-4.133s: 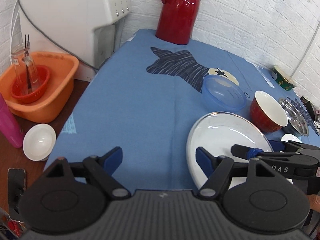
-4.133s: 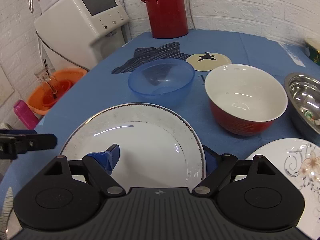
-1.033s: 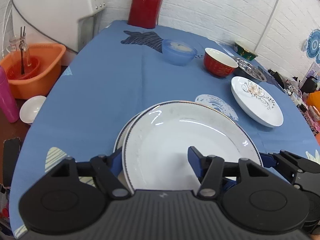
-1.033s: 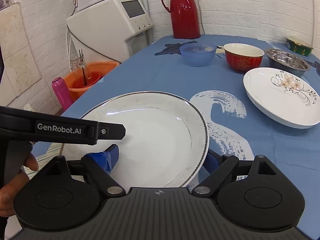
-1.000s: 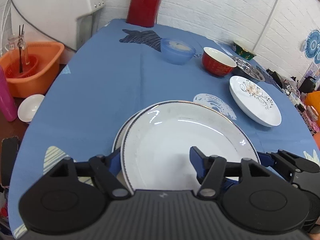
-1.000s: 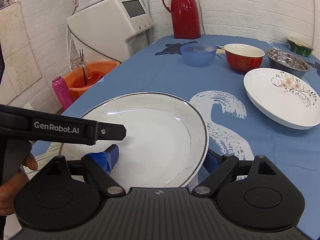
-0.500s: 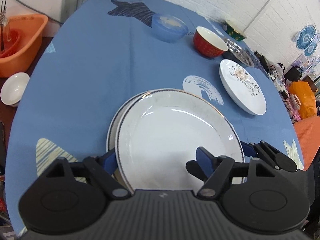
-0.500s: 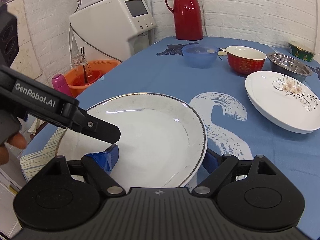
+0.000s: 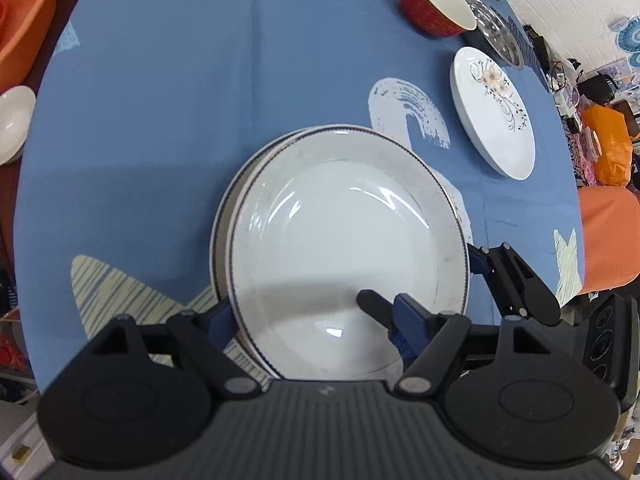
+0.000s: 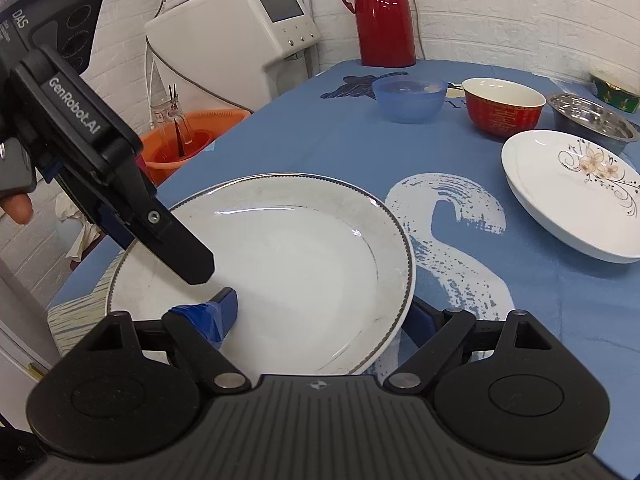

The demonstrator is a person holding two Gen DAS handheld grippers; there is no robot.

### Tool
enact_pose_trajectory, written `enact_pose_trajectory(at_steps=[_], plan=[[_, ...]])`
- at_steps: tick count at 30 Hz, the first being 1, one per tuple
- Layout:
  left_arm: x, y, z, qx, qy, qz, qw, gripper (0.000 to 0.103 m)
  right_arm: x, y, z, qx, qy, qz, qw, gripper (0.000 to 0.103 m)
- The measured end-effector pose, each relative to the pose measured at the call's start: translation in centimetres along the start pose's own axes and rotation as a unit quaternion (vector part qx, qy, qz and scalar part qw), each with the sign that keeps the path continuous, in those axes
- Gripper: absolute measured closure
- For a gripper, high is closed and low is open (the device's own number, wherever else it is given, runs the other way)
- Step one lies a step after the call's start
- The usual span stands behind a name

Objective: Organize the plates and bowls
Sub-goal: 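Lower the gold-rimmed plate onto the grey-rimmed plate with both grippers, then open both grippers and withdraw them from the plate stack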

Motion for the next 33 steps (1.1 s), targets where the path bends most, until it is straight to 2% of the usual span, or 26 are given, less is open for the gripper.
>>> enact_pose_trajectory(at_steps=[8,13,17,19,22,28,29,31,33], plan=[[-0.4,1.0,-0.4,0.000,0.005,0.037,0.9993,0.026,-0.4,-0.4,0.0,-0.001,-0.001,-0.007,1.000,0.030],[-1.8,0.6,1.1,0.040,-0.047,0.052,0.9967,0.026,-0.3,0.1,-0.1,-0.005,0.002,-0.009,1.000,0.030],[-3.4,0.1,1.3,0.081,-0.096,0.034,0.9915,0.026,-0.3,0.9,-0.4,-0.005,0.013,-0.006,1.000,0.030],[-3.6,0.8,1.1,0.090,-0.105,0.056,0.9888,0.025,-0.2,1.1,-0.5,-0.008,0.017,-0.002,1.000,0.030],[-3.6,2.1,0.7,0.078,-0.102,0.071,0.9892,0.024,-0.1,1.3,-0.3,-0.006,0.009,0.001,1.000,0.030],[-3.9,3.3,0.8,0.089,-0.098,0.122,0.9837,0.022,-0.2,2.6,0.3,-0.003,-0.019,0.018,1.000,0.030],[-4.0,3.2,1.0,0.091,-0.098,0.128,0.9828,0.021,-0.3,2.8,0.6,0.001,-0.030,0.021,0.999,0.029],[-4.2,3.0,1.3,0.090,-0.097,0.143,0.9808,0.004,-0.3,3.3,1.3,0.014,-0.055,0.027,0.998,0.029],[-4.4,2.6,2.0,0.090,-0.103,0.158,0.9779,0.004,-0.2,3.6,1.9,0.030,-0.085,0.026,0.996,0.029]])
Point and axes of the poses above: each gripper's, at about its wrist camera, not at the fingertips, and y roughly against the way its jaws point, z to its right, x to its top, the point moved 2 cm from there along -y, roughly the way its jaws point, and after that the axes turned 10 degrees about y, right-handed, at the moved point
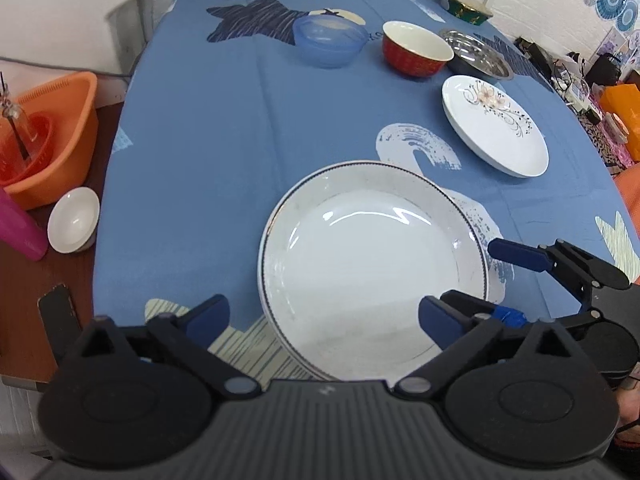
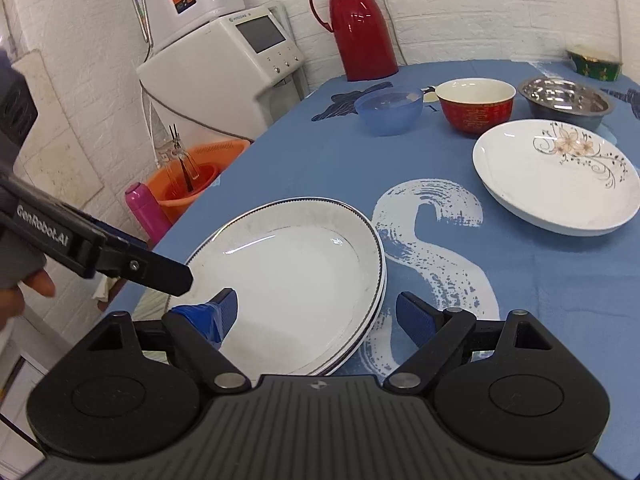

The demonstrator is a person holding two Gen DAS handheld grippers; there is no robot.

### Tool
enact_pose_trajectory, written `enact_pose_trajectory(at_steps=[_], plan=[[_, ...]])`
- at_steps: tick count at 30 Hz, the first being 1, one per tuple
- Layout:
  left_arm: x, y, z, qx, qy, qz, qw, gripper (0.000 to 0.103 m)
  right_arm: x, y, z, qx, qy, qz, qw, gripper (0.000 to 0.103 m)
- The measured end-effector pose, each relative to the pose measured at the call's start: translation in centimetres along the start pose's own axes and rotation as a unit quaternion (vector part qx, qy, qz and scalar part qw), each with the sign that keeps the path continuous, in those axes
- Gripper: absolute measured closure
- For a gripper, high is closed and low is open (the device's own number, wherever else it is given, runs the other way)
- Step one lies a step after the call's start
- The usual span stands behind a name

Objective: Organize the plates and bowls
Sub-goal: 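Open both grippers and withdraw them from the plate stack, then grasp the rim of the white floral plate with both grippers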

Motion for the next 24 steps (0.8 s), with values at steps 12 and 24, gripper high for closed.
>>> enact_pose_trajectory(at_steps=[12,24], plan=[[0.6,1.3,3.9,0.006,0.008,0.091,0.9958,0.004,-0.8,3.4,4.7,0.008,-0.145,0.054,0.988,0.029],[3.4,-2.0,11.3,-0.016,-0.003,0.104,0.9944,0.004,-0.6,6.5,13.5,-0.097,-0.151,0.016,0.984,0.029]])
Point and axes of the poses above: each gripper's, at about its wrist camera, not at the fingertips, and y roughly against the way its jaws point, z to its right, x to its top, the point moved 2 cm from there along -y, roughly the way its jaws point, and after that the axes turned 10 degrees about y, right-handed, at the moved point
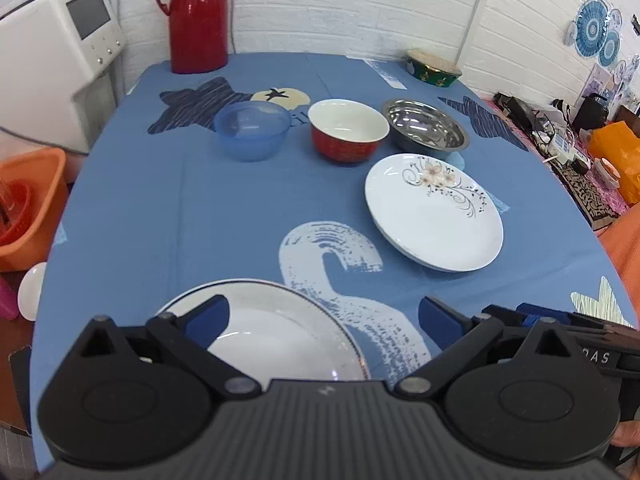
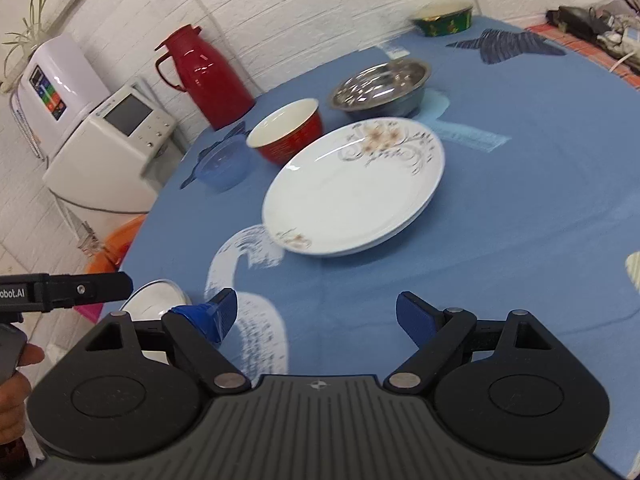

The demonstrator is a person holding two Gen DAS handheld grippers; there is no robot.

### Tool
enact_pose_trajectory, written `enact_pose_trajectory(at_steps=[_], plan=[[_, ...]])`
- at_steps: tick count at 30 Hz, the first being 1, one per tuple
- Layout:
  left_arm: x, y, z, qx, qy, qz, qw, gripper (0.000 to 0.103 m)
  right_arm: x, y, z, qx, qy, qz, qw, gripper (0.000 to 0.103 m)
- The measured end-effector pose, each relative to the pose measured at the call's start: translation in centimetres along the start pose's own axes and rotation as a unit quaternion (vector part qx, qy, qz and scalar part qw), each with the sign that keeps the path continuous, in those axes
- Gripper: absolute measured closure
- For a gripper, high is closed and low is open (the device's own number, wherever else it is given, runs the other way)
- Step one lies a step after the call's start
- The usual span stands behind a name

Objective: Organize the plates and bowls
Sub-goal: 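Grasp the rim of the white floral plate with both grippers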

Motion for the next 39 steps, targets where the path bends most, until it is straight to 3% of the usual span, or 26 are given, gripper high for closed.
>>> enact_pose_trajectory(at_steps=[7,12,18,24,29,39], plan=[[1.4,-4.0,2.3,-0.015,0.013,-0.034,0.9992,0.004,0.9,-0.4,4.7,-0.019,0.009,0.001,1.000,0.029],[3.8,-6.8,2.7,-0.029,0.049,-0.045,0.9974,0.004,3.5,-2.6,5.9,0.006,0.016,0.009,1.000,0.029],[6.6,-12.0,3.7,-0.051,0.082,-0.089,0.9913,0.004,7.9,-7.5,6.6,-0.039,0.068,-0.019,0.997,0.029],[7.4,-15.5,4.5,-0.023,0.075,-0.098,0.9921,0.004,8.0,-10.4,6.7,-0.043,0.126,-0.060,0.989,0.029],[7.1,-16.8,4.9,-0.015,0.065,-0.102,0.9925,0.004,7.3,-11.3,5.3,-0.047,0.198,-0.053,0.978,0.027],[6.5,-17.5,5.4,-0.003,0.041,-0.099,0.9942,0.004,7.8,-11.7,5.0,-0.056,0.193,-0.059,0.978,0.026]])
Point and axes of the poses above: each gripper's, at about its wrist camera, not at the fingertips, and y roughly against the way its jaws point, z to its right, x to its top, the point moved 2 cm from there along -y, roughly the way its jaws point, and after that the axes turned 10 degrees about y, right-handed, at the moved point
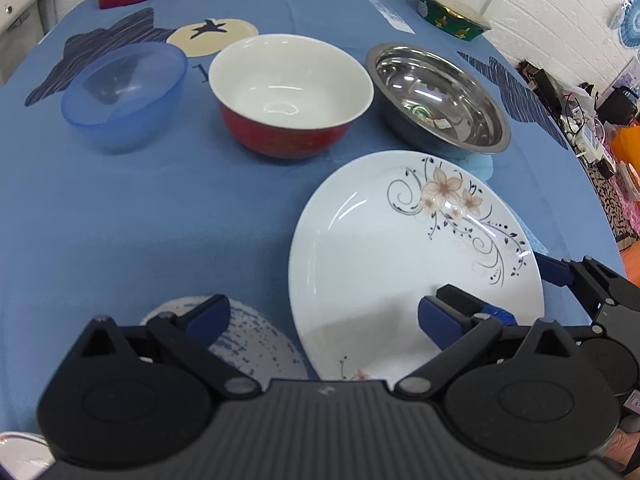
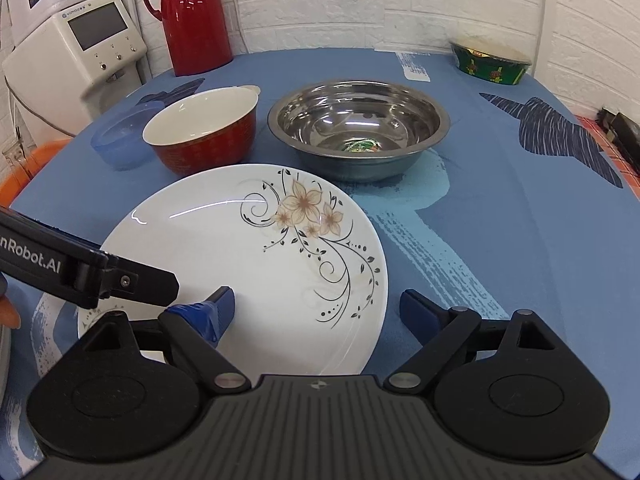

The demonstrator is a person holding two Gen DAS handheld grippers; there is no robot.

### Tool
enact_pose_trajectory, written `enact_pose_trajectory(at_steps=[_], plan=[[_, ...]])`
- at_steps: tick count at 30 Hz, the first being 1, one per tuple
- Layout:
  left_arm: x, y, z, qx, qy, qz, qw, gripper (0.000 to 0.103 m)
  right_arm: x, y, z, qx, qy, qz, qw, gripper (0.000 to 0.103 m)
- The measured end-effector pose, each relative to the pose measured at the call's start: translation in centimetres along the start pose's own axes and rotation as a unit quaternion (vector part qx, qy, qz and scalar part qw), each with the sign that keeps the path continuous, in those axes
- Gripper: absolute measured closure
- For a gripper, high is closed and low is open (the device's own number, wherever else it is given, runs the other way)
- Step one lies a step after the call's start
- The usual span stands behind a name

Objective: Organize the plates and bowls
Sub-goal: 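Grasp the rim of the white floral plate with both grippers, then lift and carry the floral plate with both grippers over the plate stack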

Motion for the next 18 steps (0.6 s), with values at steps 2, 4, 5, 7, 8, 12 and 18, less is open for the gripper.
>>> enact_pose_trajectory(at_steps=[2,4,5,7,8,12,18], plan=[[-0.1,0.0,0.0,0.000,-0.004,0.003,1.0000,0.004,0.1,-0.1,-0.1,0.003,0.004,-0.007,1.000,0.025],[-0.2,-0.1,0.1,0.002,-0.006,0.004,1.0000,0.004,0.3,-0.2,0.0,0.013,0.013,-0.015,1.000,0.024],[-0.2,-0.1,0.2,0.003,-0.006,0.005,1.0000,0.004,0.4,-0.2,0.1,0.018,0.016,-0.020,1.000,0.024],[-0.2,-0.1,0.2,0.004,-0.008,0.005,0.9999,0.004,0.7,-0.2,0.1,0.023,0.018,-0.035,0.999,0.024],[-0.2,-0.1,0.2,0.005,-0.010,0.005,0.9999,0.004,0.8,-0.3,0.1,0.026,0.017,-0.042,0.999,0.024],[-0.2,-0.2,0.4,0.006,-0.014,0.004,0.9999,0.006,0.5,0.1,-0.7,0.049,0.028,-0.030,0.998,0.030],[-0.1,0.4,1.0,-0.002,-0.043,0.012,0.9990,0.071,0.1,0.7,-1.5,0.045,0.033,-0.021,0.998,0.035]])
Point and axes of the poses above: each gripper's, at about its wrist camera, not at the fingertips, and y roughly against the way its jaws point, z to its right, x to its top, the point moved 2 cm from there along -y, roughly the way its jaws point, and after that the axes turned 10 degrees about y, right-handed, at the moved point
